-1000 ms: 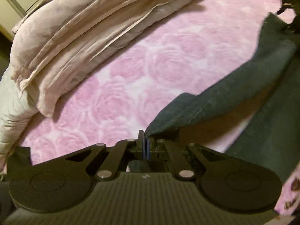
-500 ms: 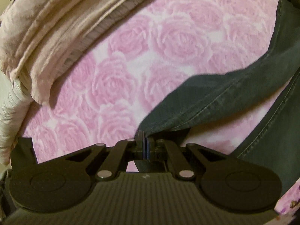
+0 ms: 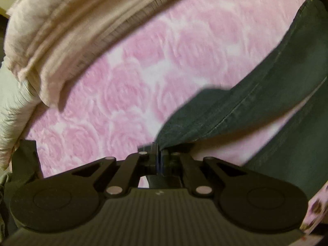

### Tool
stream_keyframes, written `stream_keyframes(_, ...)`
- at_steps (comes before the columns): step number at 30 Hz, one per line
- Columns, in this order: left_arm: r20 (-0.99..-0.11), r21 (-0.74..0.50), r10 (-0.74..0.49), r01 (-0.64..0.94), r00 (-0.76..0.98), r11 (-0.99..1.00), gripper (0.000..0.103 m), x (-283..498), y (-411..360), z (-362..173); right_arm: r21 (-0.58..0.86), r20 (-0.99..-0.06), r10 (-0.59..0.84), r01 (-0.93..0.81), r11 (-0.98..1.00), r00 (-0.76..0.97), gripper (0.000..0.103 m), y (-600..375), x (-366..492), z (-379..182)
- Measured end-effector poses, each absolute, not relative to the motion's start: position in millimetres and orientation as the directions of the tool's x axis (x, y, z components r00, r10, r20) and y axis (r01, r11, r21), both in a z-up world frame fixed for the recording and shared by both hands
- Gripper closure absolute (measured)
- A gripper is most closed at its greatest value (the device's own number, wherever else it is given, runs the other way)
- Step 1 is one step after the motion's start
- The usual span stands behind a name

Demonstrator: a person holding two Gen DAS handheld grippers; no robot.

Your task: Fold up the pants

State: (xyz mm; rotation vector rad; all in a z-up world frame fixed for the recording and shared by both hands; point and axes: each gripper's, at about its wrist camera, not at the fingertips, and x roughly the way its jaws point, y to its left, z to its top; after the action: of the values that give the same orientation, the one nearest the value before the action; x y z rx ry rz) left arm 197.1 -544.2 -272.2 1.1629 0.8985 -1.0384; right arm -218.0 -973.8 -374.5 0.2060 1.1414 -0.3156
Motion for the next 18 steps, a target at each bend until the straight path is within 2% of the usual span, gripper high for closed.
stream_keyframes(3, -0.941, 0.256, -0.195, 0.959, 0.277, 0.124, 0.1, 221, -578, -271, -0.065, -0.88, -0.268, 0.458, 0.887, 0.393, 0.087, -992, -220, -355)
stream_keyframes(4, -0.943, 0.249, -0.188, 0.957, 0.275, 0.151, 0.093, 232, -592, -278, -0.088, -0.871, -0.309, 0.497, 0.863, 0.382, 0.083, -999, -220, -356)
stream_keyframes(5, -0.941, 0.253, -0.184, 0.953, 0.282, 0.169, 0.088, 241, -605, -286, -0.111, -0.865, -0.349, 0.541, 0.833, 0.36, 0.07, -1005, -218, -360)
stream_keyframes(6, -0.937, 0.272, -0.176, 0.946, 0.302, 0.178, 0.075, 249, -617, -294, -0.139, -0.858, -0.39, 0.582, 0.802, 0.333, 0.063, -1006, -215, -363)
stream_keyframes(7, -0.93, 0.296, -0.169, 0.938, 0.326, 0.178, 0.066, 255, -627, -302, -0.182, -0.848, -0.439, 0.615, 0.767, 0.297, 0.053, -1005, -213, -367)
stream_keyframes(9, -0.918, 0.321, -0.187, 0.933, 0.348, 0.162, 0.066, 261, -636, -308, -0.234, -0.823, -0.49, 0.613, 0.754, 0.288, 0.052, -989, -208, -367)
stream_keyframes(15, -0.882, 0.357, -0.237, 0.907, 0.406, 0.224, 0.066, 271, -588, -300, -0.258, -0.825, -0.436, 0.449, 0.856, 0.358, 0.049, -907, -189, -368)
stream_keyframes(17, -0.882, 0.357, -0.241, 0.907, 0.406, 0.222, 0.063, 269, -558, -302, -0.23, -0.83, -0.406, 0.429, 0.873, 0.382, 0.048, -877, -183, -369)
stream_keyframes(18, -0.887, 0.346, -0.241, 0.912, 0.395, 0.222, 0.058, 268, -543, -304, -0.212, -0.832, -0.391, 0.424, 0.88, 0.395, 0.048, -862, -180, -369)
